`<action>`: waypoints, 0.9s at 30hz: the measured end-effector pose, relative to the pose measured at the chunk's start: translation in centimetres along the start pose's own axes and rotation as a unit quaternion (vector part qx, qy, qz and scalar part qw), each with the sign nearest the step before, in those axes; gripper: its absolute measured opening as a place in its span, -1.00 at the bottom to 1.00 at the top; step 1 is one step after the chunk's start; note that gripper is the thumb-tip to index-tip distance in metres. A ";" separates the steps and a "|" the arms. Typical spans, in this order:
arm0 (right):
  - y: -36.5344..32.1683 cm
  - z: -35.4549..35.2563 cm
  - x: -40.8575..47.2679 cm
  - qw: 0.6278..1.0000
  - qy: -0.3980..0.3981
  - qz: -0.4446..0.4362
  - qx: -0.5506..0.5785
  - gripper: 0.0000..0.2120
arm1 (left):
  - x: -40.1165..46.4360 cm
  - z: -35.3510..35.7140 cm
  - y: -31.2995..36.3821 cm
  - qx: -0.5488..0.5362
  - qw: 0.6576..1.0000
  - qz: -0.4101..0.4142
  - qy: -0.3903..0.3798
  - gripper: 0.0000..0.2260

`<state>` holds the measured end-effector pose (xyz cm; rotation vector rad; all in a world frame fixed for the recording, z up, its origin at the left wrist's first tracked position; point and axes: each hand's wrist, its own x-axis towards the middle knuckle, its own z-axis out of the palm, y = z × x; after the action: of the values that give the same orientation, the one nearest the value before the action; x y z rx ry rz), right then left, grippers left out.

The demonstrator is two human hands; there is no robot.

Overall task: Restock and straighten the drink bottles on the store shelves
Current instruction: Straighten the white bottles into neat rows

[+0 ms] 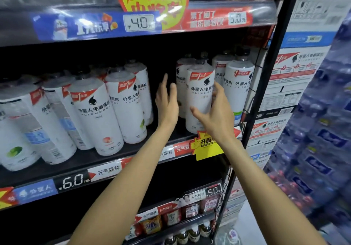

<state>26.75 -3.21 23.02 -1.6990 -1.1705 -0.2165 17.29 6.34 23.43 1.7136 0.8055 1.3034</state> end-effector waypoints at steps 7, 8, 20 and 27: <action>0.1 -0.9 0.0 0.997 0.027 -0.069 -0.037 -0.17 | 3.5 4.0 -1.1 -0.155 0.984 -0.065 -0.052 -0.30; 0.1 -1.0 0.2 0.995 0.033 -0.070 -0.059 -0.16 | 3.9 4.7 -2.3 -0.164 0.981 -0.081 -0.067 -0.28; 1.0 -2.5 0.9 0.968 0.123 -0.089 -0.199 -0.25 | 0.6 7.0 2.2 -0.126 0.990 -0.044 0.036 -0.29; 2.3 -3.2 0.8 0.953 0.153 -0.086 -0.247 -0.29 | 0.8 8.3 1.9 -0.121 0.991 -0.053 0.007 -0.31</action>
<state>30.09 -5.30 23.57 -1.8968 -1.0834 -0.9135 25.54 4.31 24.40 1.4530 0.7062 1.2851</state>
